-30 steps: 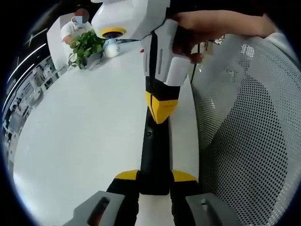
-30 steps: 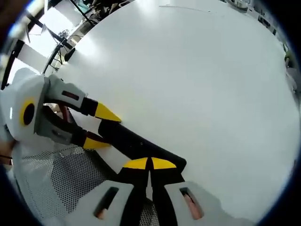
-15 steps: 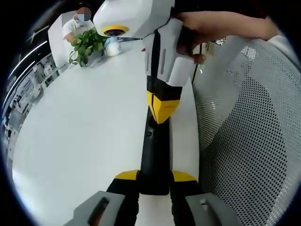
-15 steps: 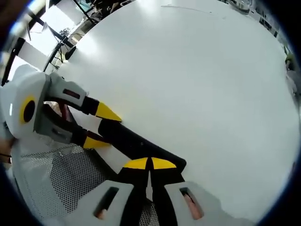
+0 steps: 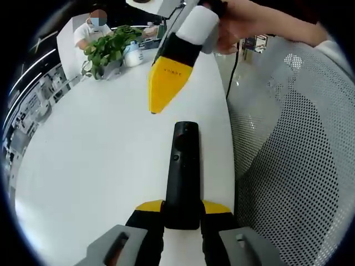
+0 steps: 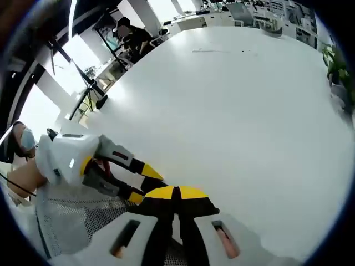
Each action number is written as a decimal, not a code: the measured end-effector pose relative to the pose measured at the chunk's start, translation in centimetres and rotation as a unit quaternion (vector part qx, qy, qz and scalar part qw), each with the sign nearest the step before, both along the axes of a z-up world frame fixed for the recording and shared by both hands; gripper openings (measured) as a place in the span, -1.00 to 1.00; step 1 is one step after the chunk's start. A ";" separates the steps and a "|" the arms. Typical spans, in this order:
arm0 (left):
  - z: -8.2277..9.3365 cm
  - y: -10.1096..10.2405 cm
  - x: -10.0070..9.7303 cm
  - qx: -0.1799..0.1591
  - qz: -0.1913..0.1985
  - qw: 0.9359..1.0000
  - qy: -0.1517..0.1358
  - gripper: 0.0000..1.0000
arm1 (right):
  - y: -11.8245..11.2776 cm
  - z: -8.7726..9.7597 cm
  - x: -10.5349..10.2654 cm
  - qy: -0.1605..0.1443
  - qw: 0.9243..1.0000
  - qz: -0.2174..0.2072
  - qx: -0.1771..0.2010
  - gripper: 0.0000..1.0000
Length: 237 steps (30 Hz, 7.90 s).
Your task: Press the specified remote control buttons in sequence, fully releasing each button before pressing the next.
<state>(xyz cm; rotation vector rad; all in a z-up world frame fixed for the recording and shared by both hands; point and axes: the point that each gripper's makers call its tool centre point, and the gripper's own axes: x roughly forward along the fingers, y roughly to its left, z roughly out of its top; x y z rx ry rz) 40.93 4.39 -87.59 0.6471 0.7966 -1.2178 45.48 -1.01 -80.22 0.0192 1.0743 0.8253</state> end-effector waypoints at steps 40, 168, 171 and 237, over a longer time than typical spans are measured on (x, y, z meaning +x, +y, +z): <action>0.0 -0.4 0.1 0.016 -0.042 0.998 -0.032 -0.52 | 0.9 -6.8 -2.7 0.101 0.984 0.061 -0.131 -1.00; 0.1 -1.0 -0.1 -0.011 -0.019 1.000 -0.020 -0.51 | 0.4 -6.9 -5.2 0.116 0.974 0.112 -0.162 -1.00; 0.1 -1.0 -0.1 -0.011 -0.019 1.000 -0.020 -0.51 | 0.3 -6.9 -5.1 0.113 0.973 0.116 -0.164 -1.00; 0.0 -1.1 -0.2 -0.012 -0.012 1.000 -0.009 -0.51 | 1.8 -6.7 -4.1 0.099 0.980 0.087 -0.150 -1.00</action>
